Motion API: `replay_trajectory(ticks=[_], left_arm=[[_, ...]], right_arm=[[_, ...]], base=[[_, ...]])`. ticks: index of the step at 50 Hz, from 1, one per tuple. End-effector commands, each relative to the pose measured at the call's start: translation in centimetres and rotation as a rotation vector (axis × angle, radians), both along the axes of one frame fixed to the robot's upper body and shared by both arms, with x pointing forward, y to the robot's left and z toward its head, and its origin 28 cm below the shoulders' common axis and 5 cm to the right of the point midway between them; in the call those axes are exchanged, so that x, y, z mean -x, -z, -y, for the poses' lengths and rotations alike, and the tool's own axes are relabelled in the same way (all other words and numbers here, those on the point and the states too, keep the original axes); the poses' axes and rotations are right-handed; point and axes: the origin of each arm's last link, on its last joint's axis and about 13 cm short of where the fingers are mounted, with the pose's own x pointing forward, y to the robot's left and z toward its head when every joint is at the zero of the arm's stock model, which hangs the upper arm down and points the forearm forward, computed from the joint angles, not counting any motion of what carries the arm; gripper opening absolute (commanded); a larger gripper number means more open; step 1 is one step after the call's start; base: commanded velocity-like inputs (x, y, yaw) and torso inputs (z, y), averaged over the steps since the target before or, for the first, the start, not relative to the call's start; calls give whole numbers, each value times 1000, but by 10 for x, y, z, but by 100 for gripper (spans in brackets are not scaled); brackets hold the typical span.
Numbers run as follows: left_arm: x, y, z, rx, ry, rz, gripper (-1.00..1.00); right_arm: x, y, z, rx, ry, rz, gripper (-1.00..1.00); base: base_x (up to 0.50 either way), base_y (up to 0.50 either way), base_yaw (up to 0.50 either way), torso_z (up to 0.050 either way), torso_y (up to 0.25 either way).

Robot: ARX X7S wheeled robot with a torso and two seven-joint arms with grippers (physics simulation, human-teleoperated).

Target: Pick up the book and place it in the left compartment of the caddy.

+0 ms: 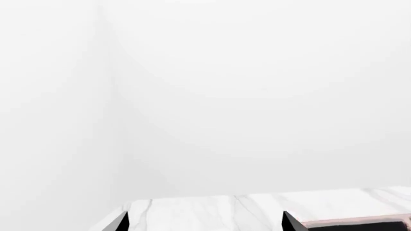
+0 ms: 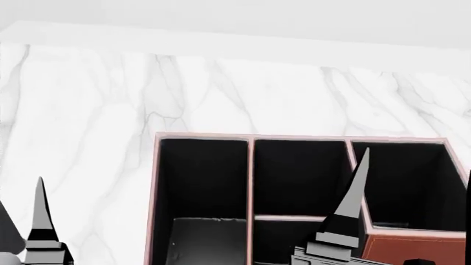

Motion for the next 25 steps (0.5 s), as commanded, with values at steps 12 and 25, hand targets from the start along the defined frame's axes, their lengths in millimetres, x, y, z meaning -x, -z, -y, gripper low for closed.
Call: replay_trajectory(ticks=[12,25], left_arm=[[-1,-3,-3,54,-19,39,100],[-1,-4,-2,3,-23,16,100]], right_arm=[[1,-2,1,8,-1,13,100],[1,-1,1,11,-1,10,100]], base=[[0,0,0,50,0],[0,0,0,40,-172]])
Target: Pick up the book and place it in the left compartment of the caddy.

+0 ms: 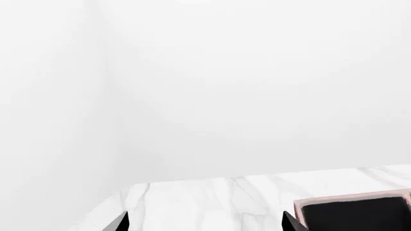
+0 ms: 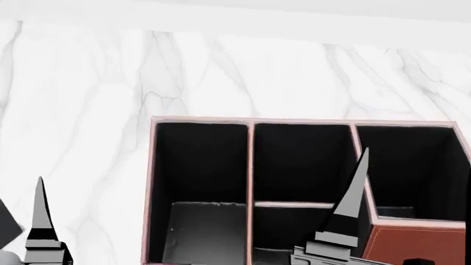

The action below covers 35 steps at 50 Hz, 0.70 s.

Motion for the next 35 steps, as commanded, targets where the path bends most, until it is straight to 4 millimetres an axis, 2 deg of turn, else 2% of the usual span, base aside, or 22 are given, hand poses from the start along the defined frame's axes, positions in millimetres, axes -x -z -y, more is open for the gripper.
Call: replay_trajectory(ticks=[1,12,18,25,28,33,35], left_arm=[[-1,-3,-1,8,-25,23,100],[1,-5,-2,3,-31,51,100],[6,-15,-7,-26,-5,41,100],[4,-27,-22,-75,43,31,100],[5,-43,-30,-82,88,50,100],[4,-58,-46,-117,109,65,100],[5,-59,-55,-199,103,59,100]], right_arm=[[1,-2,1,6,-5,14,100],[2,-3,2,6,-2,17,100],[3,-4,4,4,4,21,100],[2,-1,2,2,-4,13,100],[1,0,1,4,-10,9,100],[0,1,-2,10,-19,4,100],[0,2,-2,12,-22,3,100]], base=[[0,0,0,32,-230],[0,0,0,32,-230],[0,0,0,0,0],[0,0,0,0,0],[0,0,0,0,0],[0,0,0,0,0],[0,0,0,0,0]])
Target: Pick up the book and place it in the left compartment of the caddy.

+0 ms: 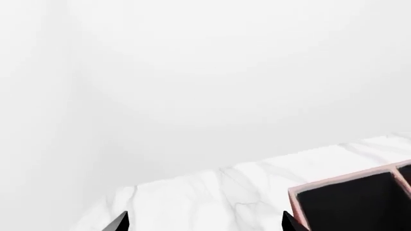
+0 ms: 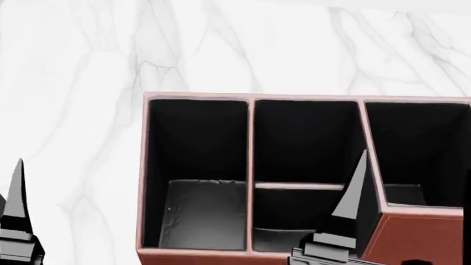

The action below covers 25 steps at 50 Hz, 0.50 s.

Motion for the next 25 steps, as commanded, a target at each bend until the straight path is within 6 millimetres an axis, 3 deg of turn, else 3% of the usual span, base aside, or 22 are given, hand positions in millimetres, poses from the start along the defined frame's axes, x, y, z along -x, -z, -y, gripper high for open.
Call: replay_trajectory(ticks=[1,12,16,25], left_arm=[[2,-31,-32,-93,33,33,100],[10,-73,-82,-380,-10,-110,100],[11,-75,-106,-414,1,-185,100],[17,-103,-130,-487,-25,-232,100]], right_arm=[[0,0,-2,12,-20,8,100],[-2,4,-3,13,-26,-4,100],[-2,4,-4,16,-29,-5,100],[-3,5,-4,20,-28,-10,100]], base=[[0,0,0,0,0],[0,0,0,0,0],[0,0,0,0,0],[0,0,0,0,0]])
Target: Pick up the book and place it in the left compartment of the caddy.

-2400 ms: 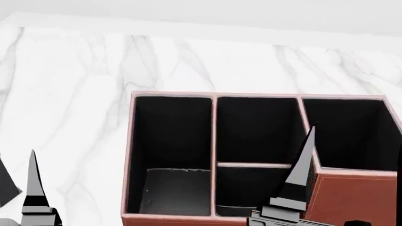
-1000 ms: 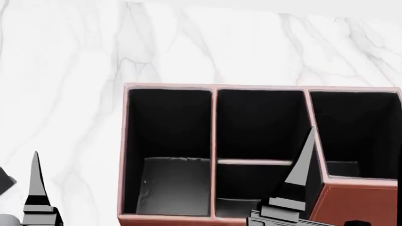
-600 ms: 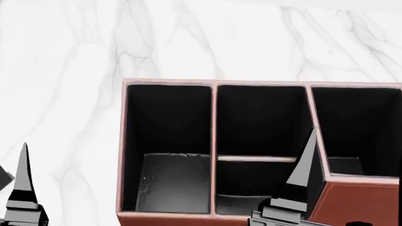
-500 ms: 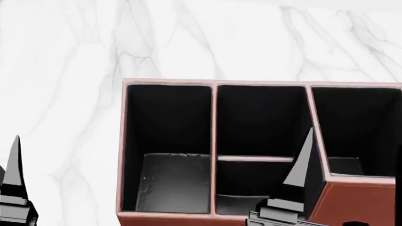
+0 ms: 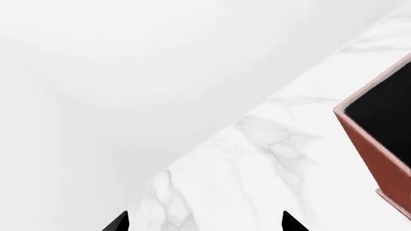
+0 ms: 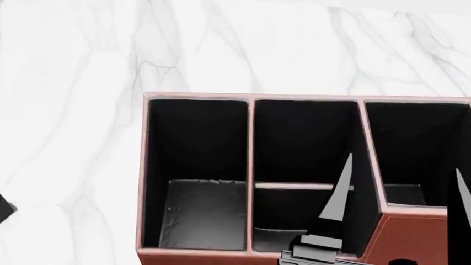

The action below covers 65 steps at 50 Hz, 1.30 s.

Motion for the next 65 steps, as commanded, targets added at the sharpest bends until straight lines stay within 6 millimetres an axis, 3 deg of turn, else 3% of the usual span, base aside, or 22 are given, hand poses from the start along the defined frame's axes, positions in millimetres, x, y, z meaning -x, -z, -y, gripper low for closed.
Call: replay_trajectory(ticks=[1,9,18,21,28,30,42,65], left_arm=[[8,-42,-33,-58,13,-40,100],[0,-50,-48,-68,58,-142,100],[3,-35,-63,-4,122,-204,100],[8,-23,-73,-10,78,-270,100],[14,-23,-88,-21,32,-282,100],[9,-20,-91,-105,-14,-312,100],[3,-18,-99,-80,-10,-324,100],[-9,36,-103,38,31,-370,100]], right_arm=[[0,0,0,9,-10,9,100],[-1,1,-1,14,-14,6,100],[0,0,1,14,-5,8,100],[0,-1,1,15,0,11,100],[-1,1,-1,28,-3,5,100],[-1,1,0,32,-1,4,100],[-1,0,1,54,19,7,100],[-2,3,2,75,37,-1,100]], base=[[0,0,0,0,0],[0,0,0,0,0],[0,0,0,0,0],[0,0,0,0,0],[0,0,0,0,0],[0,0,0,0,0],[0,0,0,0,0],[0,0,0,0,0]])
